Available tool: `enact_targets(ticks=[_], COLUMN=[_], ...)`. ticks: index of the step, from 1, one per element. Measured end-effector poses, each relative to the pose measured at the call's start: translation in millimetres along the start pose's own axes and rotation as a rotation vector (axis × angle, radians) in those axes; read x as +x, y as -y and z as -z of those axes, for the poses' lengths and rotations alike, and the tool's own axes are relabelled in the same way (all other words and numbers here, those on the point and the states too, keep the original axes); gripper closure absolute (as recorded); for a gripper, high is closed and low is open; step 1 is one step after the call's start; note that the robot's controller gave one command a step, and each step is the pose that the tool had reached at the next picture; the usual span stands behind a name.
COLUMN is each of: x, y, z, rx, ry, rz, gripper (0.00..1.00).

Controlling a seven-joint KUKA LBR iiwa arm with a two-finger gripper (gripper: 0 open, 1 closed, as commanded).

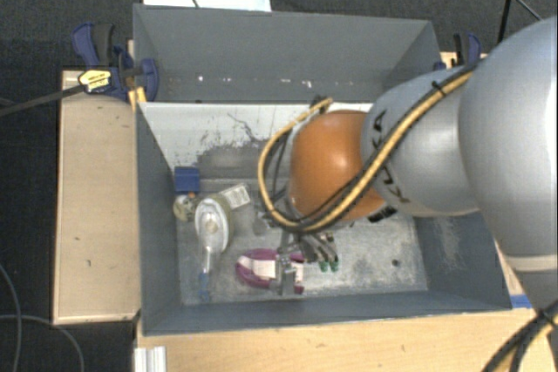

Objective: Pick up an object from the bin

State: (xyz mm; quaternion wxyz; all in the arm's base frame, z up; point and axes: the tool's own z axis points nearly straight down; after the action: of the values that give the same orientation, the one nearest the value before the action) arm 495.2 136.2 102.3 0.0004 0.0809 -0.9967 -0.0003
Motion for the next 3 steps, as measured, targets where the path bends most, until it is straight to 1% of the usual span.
enact_targets(ticks=[1,2,3], x=[11.5,12.2,-8.8], y=[-8.4,-8.2,-8.9], z=[-32.3,-32.6,145.6], rx=[0.000,0.000,-0.002], ry=[0.003,0.001,0.013], rz=[-0.148,-0.151,-0.155], gripper=[0.00,1.00,1.00])
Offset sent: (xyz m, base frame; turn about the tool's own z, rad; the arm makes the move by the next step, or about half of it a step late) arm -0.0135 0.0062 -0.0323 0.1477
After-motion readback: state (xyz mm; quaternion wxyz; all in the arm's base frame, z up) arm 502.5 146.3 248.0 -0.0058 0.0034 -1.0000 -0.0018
